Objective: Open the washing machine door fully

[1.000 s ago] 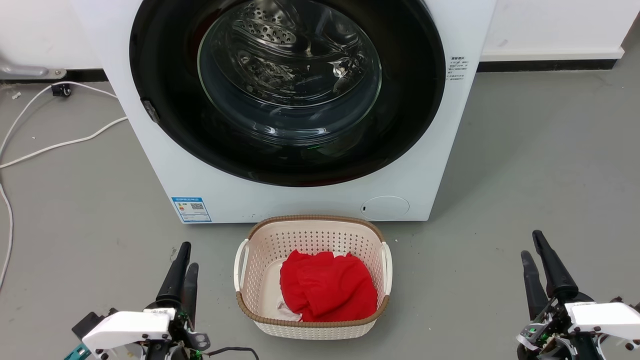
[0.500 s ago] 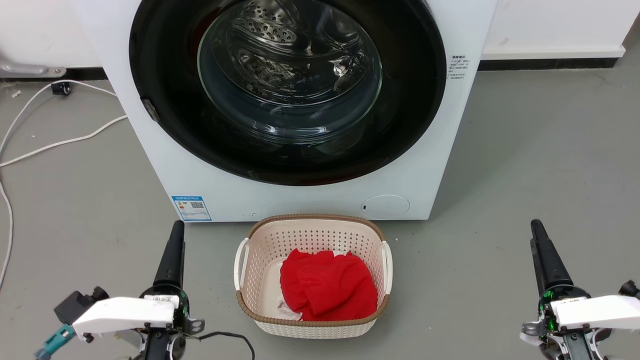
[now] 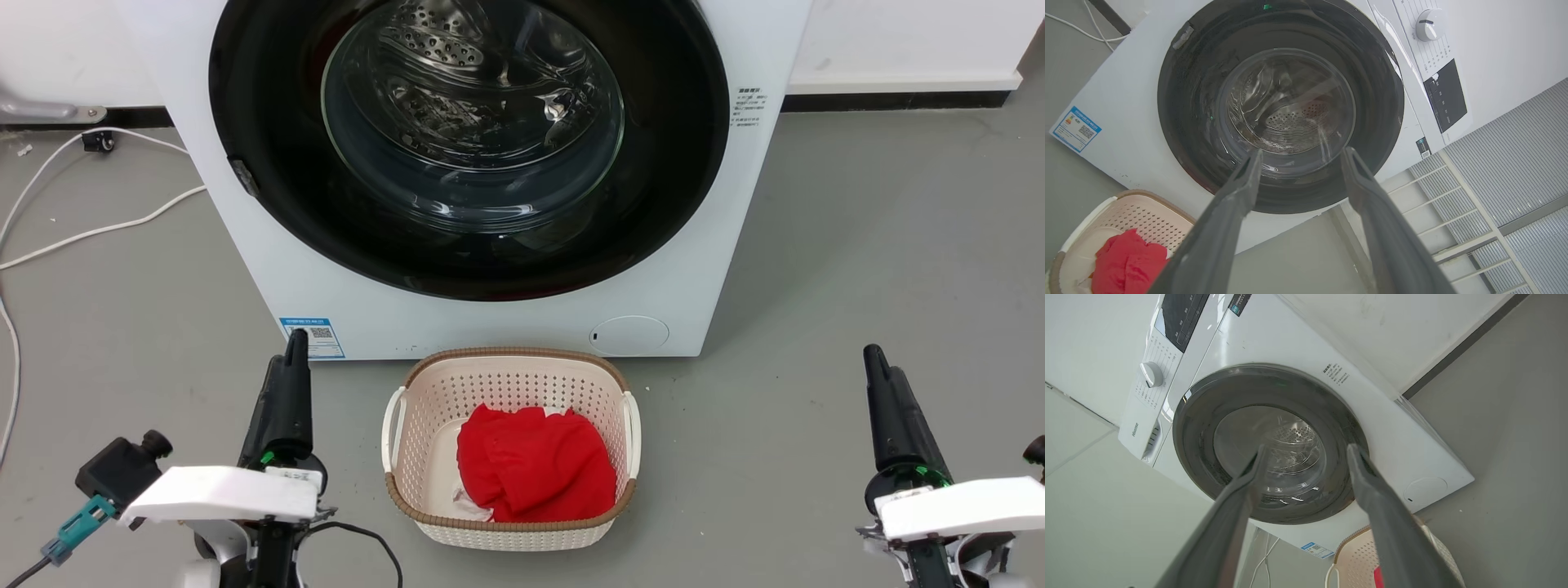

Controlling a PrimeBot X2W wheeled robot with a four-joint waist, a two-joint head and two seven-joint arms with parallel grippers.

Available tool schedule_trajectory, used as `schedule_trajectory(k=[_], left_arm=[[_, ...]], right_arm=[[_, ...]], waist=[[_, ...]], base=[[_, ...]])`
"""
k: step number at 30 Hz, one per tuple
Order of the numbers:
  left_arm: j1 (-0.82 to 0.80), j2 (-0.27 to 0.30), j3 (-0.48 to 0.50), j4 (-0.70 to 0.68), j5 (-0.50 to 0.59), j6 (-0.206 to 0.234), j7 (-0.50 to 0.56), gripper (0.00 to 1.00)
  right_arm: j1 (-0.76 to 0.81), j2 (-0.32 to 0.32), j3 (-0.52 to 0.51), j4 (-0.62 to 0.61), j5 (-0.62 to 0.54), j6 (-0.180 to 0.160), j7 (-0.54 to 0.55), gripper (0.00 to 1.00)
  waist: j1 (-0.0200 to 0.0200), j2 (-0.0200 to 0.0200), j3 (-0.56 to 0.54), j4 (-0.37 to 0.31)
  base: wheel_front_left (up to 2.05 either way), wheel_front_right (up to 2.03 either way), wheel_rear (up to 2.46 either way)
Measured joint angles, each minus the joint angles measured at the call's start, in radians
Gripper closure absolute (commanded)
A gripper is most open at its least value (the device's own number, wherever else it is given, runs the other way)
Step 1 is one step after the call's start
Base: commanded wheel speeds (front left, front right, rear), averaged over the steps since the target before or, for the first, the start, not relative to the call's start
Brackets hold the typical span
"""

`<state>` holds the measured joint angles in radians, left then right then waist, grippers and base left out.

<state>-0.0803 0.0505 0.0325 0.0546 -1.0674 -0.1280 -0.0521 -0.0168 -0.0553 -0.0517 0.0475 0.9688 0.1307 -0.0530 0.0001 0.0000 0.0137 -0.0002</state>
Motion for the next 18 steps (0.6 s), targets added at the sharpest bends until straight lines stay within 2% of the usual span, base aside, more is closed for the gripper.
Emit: schedule_trajectory(k=[11, 18], left_arm=[[0.001, 0.000, -0.033, -0.022, 0.268, 0.006, -0.034, 0.00], [0.009, 0.001, -0.059, -0.024, 0.396, 0.021, -0.057, 0.00]], right_arm=[[0.023, 0.000, 0.011, -0.034, -0.223, 0.000, -0.035, 0.00], [0.041, 0.001, 0.013, -0.035, -0.335, 0.000, -0.054, 0.00]], waist=[[0.0000, 0.0000, 0.002, 0.001], [0.0000, 0.0000, -0.001, 0.000]], base=[[0.00, 0.00, 0.00], [0.00, 0.00, 0.00]])
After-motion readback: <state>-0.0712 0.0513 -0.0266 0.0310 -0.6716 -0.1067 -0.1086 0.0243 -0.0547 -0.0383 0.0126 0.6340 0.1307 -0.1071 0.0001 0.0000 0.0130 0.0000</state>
